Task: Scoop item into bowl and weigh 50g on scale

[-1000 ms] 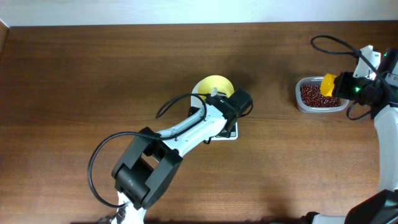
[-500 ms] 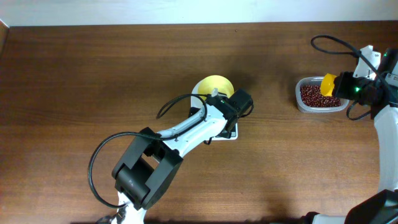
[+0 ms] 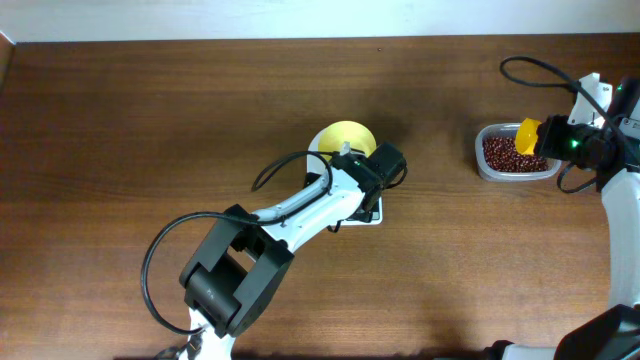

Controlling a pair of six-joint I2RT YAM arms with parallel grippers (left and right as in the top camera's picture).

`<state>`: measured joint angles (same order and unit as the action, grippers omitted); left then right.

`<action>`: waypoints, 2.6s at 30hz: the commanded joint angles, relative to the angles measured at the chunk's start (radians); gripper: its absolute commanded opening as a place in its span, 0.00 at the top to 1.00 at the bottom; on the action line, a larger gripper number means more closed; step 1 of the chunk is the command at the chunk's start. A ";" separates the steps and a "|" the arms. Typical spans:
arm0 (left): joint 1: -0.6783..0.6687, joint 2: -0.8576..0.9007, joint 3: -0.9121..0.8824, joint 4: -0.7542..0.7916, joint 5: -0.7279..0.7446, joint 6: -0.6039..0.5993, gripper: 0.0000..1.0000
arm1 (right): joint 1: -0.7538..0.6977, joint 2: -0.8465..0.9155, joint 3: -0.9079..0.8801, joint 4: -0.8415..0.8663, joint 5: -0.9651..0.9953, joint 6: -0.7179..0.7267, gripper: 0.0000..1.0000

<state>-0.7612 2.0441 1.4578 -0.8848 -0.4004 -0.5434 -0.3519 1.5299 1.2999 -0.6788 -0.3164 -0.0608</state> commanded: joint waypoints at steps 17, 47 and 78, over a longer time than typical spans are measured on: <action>-0.002 -0.122 -0.053 -0.001 0.015 0.093 0.01 | -0.002 0.003 0.021 0.003 -0.013 -0.010 0.96; 0.234 -0.471 -0.054 -0.085 0.581 0.856 0.01 | -0.002 0.003 0.021 0.018 -0.012 -0.014 0.96; 0.457 -0.839 -0.429 0.102 0.765 1.009 0.01 | -0.002 0.003 0.021 0.013 -0.013 -0.010 0.96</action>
<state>-0.3088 1.2232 1.0538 -0.7841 0.3412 0.4347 -0.3519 1.5299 1.2999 -0.6594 -0.3164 -0.0643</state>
